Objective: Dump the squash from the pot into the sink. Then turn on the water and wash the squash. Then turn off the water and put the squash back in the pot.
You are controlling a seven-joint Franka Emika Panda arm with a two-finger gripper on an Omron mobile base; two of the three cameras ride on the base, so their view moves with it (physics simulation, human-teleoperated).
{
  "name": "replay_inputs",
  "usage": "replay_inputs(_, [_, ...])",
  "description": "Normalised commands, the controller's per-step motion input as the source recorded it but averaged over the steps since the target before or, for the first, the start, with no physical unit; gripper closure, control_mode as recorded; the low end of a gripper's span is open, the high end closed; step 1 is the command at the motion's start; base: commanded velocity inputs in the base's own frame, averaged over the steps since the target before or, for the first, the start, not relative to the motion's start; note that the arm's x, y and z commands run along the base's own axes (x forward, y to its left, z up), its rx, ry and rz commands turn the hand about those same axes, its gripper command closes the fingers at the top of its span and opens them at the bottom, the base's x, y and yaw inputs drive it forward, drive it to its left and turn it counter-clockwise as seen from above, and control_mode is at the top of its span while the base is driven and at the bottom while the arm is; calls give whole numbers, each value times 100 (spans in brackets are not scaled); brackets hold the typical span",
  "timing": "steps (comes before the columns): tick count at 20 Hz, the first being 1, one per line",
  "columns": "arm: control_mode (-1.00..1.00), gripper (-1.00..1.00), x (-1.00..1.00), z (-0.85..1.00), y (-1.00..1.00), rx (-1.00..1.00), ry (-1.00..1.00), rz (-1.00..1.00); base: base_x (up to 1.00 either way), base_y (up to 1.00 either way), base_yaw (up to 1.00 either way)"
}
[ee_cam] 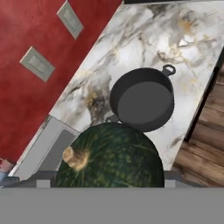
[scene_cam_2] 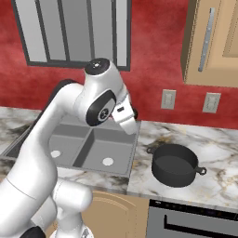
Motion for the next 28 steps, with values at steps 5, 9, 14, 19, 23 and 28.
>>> replay_inputs(5, [-100,100,0,-52,-21,-15,0,-9,0,0,0])
replay_inputs(9, [-100,100,0,-47,-30,-11,0,-8,0,0,0])
replay_inputs(14, [-100,100,0,-33,-43,-2,3,-7,0,0,0])
replay_inputs(19, [-100,100,0,-13,-44,0,6,-3,0,0,0])
replay_inputs(23, [-100,100,2,-9,-36,0,6,0,0,0,0])
replay_inputs(28, [-100,100,9,-15,-29,0,5,0,0,0,0])
